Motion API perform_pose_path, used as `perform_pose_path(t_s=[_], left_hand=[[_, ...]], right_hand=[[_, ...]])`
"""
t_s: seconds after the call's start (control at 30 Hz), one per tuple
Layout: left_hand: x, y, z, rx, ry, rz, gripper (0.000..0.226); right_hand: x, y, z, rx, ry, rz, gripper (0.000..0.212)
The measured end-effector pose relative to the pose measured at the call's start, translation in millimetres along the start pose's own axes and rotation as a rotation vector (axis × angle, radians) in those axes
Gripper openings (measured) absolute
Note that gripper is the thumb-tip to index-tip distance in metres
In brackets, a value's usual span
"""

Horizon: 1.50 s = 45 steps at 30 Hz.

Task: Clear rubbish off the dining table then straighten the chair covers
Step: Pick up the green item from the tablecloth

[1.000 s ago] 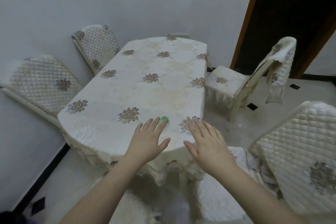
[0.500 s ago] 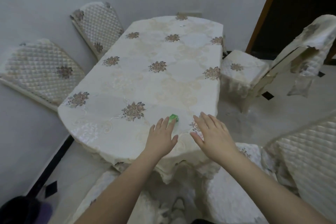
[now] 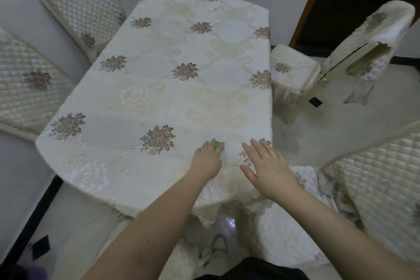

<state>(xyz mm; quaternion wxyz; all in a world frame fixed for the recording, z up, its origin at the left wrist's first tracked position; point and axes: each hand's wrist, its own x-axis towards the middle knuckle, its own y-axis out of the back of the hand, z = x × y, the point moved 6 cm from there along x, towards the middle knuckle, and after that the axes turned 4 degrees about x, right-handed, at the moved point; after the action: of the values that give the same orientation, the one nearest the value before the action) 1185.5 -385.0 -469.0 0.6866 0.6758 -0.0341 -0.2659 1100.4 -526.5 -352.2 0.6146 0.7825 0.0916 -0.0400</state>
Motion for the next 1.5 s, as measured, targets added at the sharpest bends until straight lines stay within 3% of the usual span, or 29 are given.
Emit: perform_pose_path(t_s=[0.3, 0.37, 0.5, 0.8, 1.0, 1.1, 1.23, 1.37, 1.5], left_hand=[[1, 4, 1, -0.055, -0.042, 0.126, 0.033], [3, 9, 2, -0.078, -0.022, 0.145, 0.032], [10, 26, 20, -0.219, -0.053, 0.167, 0.034], [-1, 74, 137, -0.313, -0.247, 0.172, 0.025], [-39, 95, 237, -0.388, -0.348, 0.187, 0.017], [-73, 96, 299, -0.531, -0.438, 0.104, 0.02], [-129, 78, 389, -0.795, -0.495, -0.148, 0.014], [-194, 50, 474, -1.121, -0.417, -0.417, 0.015], [-247, 30, 547, -1.261, -0.386, -0.542, 0.032]], right_hand=[[-5, 6, 23, 0.058, -0.088, 0.022, 0.074], [-10, 6, 28, 0.073, -0.094, 0.004, 0.065], [-26, 17, 41, 0.095, -0.143, 0.043, 0.075], [-106, 40, 104, 0.173, -0.399, 0.134, 0.062], [-190, 46, 149, 0.289, -0.542, 0.22, 0.064], [-252, 45, 172, 0.333, -0.63, 0.289, 0.066], [-352, 46, 201, 0.328, -0.739, 0.366, 0.068], [-456, 46, 226, 0.333, -0.857, 0.451, 0.065], [-544, 39, 245, 0.329, -0.96, 0.489, 0.065]])
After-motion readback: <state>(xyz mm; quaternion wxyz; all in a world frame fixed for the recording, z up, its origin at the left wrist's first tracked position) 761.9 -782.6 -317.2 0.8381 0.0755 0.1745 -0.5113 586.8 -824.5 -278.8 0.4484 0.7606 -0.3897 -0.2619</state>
